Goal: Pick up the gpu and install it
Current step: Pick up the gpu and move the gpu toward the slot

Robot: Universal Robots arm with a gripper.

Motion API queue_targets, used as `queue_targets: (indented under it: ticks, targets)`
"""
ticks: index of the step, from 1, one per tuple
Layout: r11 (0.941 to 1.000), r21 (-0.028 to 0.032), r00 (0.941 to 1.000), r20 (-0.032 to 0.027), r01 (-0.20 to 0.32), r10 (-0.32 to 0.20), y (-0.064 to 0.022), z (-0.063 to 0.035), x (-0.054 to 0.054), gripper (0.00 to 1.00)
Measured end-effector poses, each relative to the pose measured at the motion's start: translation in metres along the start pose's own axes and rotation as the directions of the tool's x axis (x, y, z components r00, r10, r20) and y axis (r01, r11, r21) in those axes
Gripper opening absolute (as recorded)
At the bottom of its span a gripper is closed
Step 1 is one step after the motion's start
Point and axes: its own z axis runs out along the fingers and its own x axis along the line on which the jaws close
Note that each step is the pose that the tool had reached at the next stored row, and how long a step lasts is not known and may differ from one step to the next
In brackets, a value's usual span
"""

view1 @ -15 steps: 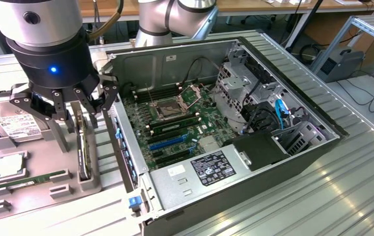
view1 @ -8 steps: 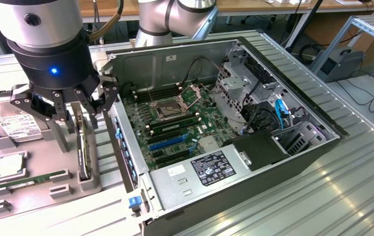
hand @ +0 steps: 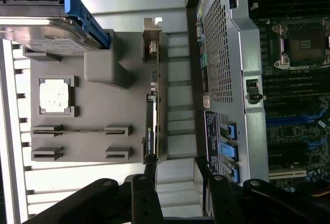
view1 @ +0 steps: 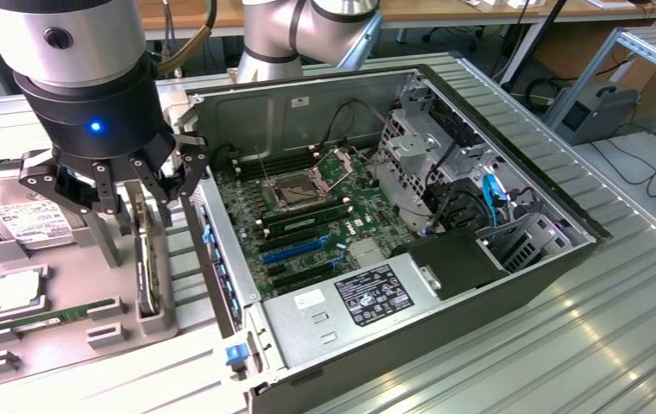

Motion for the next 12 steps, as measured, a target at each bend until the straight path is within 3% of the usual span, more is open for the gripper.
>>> queue_targets:
  ticks: [12]
  targets:
    - [1.0,0.0,1.0,0.0,0.0,0.0,-0.0001,0.0029,0.0001,0.42]
